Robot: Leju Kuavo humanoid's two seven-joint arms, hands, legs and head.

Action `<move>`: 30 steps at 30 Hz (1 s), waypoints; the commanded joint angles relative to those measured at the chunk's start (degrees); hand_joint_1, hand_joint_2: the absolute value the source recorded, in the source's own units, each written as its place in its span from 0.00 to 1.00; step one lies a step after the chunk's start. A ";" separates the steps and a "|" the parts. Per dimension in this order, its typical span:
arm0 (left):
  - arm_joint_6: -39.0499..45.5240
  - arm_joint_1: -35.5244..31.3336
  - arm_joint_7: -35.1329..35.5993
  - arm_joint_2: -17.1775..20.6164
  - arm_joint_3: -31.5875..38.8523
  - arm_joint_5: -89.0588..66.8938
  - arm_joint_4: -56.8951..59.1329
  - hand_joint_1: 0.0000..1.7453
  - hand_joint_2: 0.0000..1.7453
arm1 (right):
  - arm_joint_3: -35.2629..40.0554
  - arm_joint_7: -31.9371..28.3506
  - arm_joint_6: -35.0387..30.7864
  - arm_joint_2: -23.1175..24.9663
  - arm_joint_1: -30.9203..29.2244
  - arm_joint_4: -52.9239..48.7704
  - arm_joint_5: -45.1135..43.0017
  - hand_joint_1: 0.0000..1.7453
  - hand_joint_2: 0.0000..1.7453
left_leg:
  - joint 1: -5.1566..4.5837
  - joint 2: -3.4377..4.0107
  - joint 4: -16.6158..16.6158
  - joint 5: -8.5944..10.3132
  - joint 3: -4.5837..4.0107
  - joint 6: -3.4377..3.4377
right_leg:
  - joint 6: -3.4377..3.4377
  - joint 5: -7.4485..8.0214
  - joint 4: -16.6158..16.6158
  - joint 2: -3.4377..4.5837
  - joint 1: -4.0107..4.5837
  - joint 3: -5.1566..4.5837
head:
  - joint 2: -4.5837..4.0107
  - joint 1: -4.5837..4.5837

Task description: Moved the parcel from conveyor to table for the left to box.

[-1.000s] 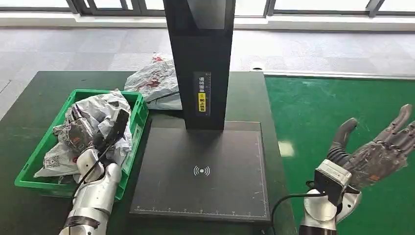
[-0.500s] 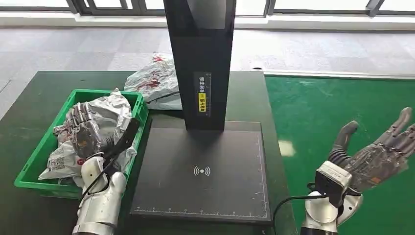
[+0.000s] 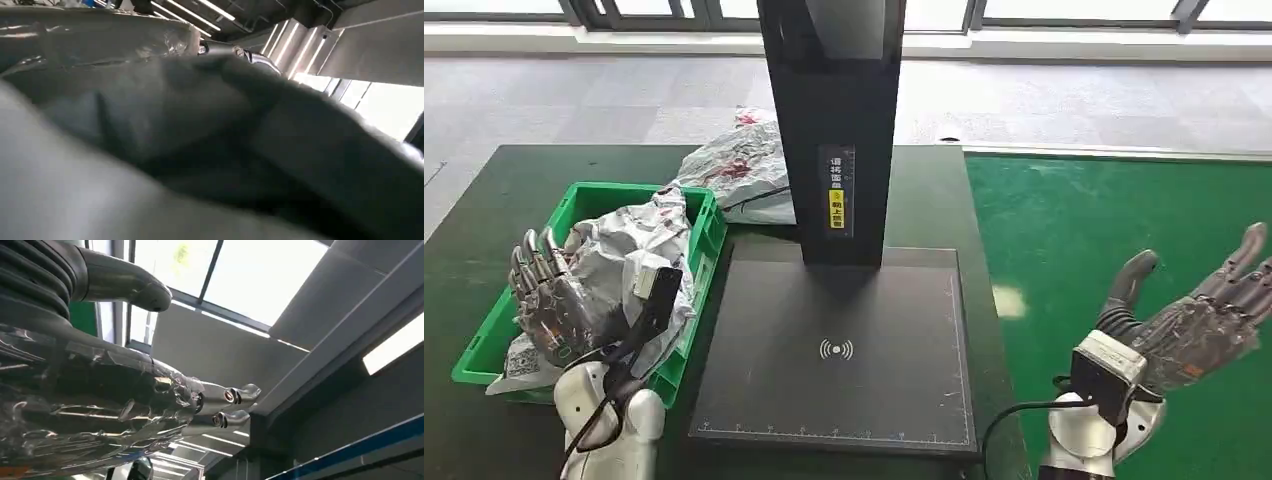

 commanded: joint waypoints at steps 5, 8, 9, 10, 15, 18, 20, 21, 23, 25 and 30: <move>-0.06 8.36 -0.36 -0.98 -5.55 3.51 -13.62 0.00 0.00 | -5.04 0.04 0.13 2.16 3.64 1.53 -0.91 0.00 1.00 | 0.05 -0.05 -0.15 -0.06 0.20 0.04 | -0.01 -0.07 -0.21 -0.21 0.06 0.26 | 0.00 0.00; -0.06 8.03 -2.15 -0.98 -6.33 5.56 -17.13 0.00 0.00 | -5.95 0.04 0.13 2.16 4.28 1.39 -0.95 0.00 1.00 | 0.06 -0.06 -0.05 -0.06 0.07 0.04 | -0.01 -0.06 -0.12 -0.17 0.07 0.13 | 0.00 0.00; -0.06 7.70 -3.12 -0.98 -6.39 6.26 -18.13 0.00 0.00 | -5.99 0.04 0.13 2.16 4.57 1.32 -1.00 0.00 1.00 | 0.07 -0.09 -0.11 -0.06 0.13 0.05 | -0.02 -0.07 -0.18 -0.26 0.08 0.21 | 0.00 -0.02; -0.06 7.35 -3.85 -0.98 -6.46 6.08 -18.55 0.00 0.00 | -5.88 0.04 0.13 2.16 4.79 1.26 -1.17 0.00 1.00 | 0.06 -0.11 -0.03 -0.04 0.01 0.03 | -0.01 -0.05 -0.11 -0.22 0.06 0.08 | 0.00 0.00; -0.06 5.69 -2.26 -0.43 -8.02 2.23 -14.73 0.00 1.00 | -5.31 0.04 0.13 2.16 5.56 0.61 -1.46 0.00 1.00 | 0.03 -0.08 -0.10 -0.02 0.09 0.04 | -0.01 -0.03 -0.15 -0.22 0.03 0.14 | 0.00 0.00; -0.06 5.72 -1.24 -0.98 -8.33 -0.48 -11.74 0.00 1.00 | -5.20 0.04 0.13 2.16 5.71 0.48 -1.44 0.00 1.00 | 0.01 -0.14 -0.11 0.00 0.11 0.04 | 0.00 -0.05 -0.14 -0.26 0.01 0.14 | 0.00 0.00; -0.06 4.94 0.55 -0.23 -9.03 -1.91 -8.04 0.00 1.00 | -5.21 0.04 0.13 2.16 5.74 0.40 -1.51 0.00 1.00 | 0.01 -0.20 -0.16 0.02 0.16 0.05 | 0.00 -0.05 -0.19 -0.34 0.01 0.23 | 0.00 0.00; -0.06 4.54 1.05 -0.46 -8.47 -3.38 -5.11 0.00 1.00 | -5.11 0.04 0.13 2.16 5.66 0.41 -1.51 0.00 1.00 | -0.01 -0.15 -0.13 0.02 0.14 0.04 | 0.00 -0.04 -0.15 -0.26 0.00 0.17 | 0.00 0.00; -0.06 3.63 1.31 -0.98 -8.18 -4.30 -4.00 0.00 1.00 | -5.12 0.04 0.13 2.16 5.60 0.45 -1.47 0.00 1.00 | -0.04 -0.23 -0.20 0.05 0.20 0.05 | 0.00 -0.05 -0.20 -0.36 -0.04 0.24 | 0.00 -0.02; -0.06 2.74 1.54 -0.22 -7.93 -4.38 -0.80 0.00 1.00 | -5.13 0.04 0.13 2.16 5.42 0.60 -1.45 0.00 1.00 | 0.01 -0.21 -0.21 0.04 0.22 0.05 | -0.01 -0.03 -0.25 -0.38 0.02 0.28 | 0.00 0.00; -0.06 1.07 1.95 -0.59 -7.16 -6.09 3.79 0.00 1.00 | -5.14 0.04 0.13 2.16 5.42 0.48 -1.52 0.00 1.00 | 0.00 -0.14 -0.11 0.02 0.15 0.04 | 0.00 -0.04 -0.13 -0.27 -0.01 0.15 | 0.00 0.00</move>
